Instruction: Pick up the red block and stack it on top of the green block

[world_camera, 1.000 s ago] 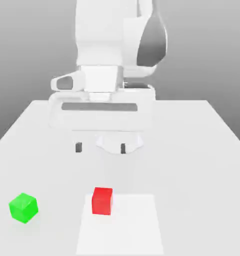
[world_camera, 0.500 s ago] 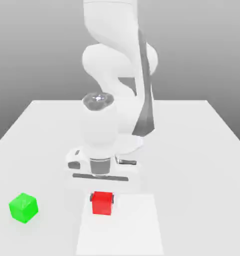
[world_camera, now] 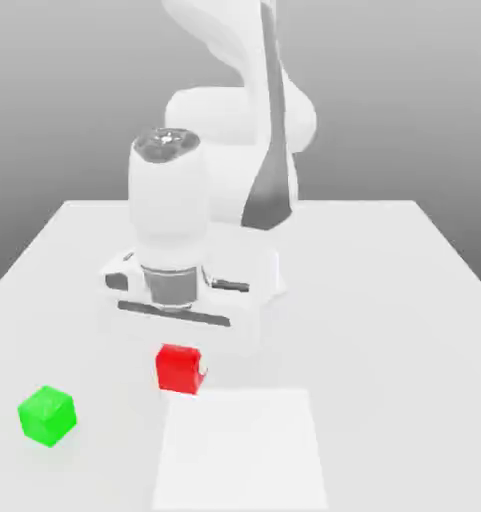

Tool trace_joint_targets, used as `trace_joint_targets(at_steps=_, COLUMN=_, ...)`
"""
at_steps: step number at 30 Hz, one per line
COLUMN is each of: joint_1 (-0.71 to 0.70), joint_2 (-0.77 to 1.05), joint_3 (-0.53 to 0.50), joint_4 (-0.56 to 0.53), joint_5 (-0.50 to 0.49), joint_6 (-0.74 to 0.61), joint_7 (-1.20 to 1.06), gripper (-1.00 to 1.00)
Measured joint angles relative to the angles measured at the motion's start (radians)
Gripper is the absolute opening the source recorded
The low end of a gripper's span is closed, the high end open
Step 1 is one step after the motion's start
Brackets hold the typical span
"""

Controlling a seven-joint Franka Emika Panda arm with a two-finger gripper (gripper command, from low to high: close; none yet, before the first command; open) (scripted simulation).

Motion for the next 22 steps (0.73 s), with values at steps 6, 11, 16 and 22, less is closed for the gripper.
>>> trace_joint_targets(at_steps=6, joint_1=-0.094, joint_2=0.029, joint_3=-0.051, joint_4=0.088, joint_5=0.007, joint_6=-0.059, joint_7=0.204, gripper=-1.0)
trace_joint_targets(at_steps=11, joint_1=-0.185, joint_2=0.054, joint_3=-0.087, joint_4=0.161, joint_5=0.024, joint_6=-0.107, joint_7=0.367, gripper=-1.0)
trace_joint_targets(at_steps=16, joint_1=-0.23, joint_2=0.141, joint_3=-0.096, joint_4=0.209, joint_5=0.071, joint_6=-0.07, joint_7=0.44, gripper=-1.0)
trace_joint_targets(at_steps=22, joint_1=-0.249, joint_2=0.241, joint_3=-0.068, joint_4=0.216, joint_5=0.12, joint_6=0.021, joint_7=0.409, gripper=1.0)
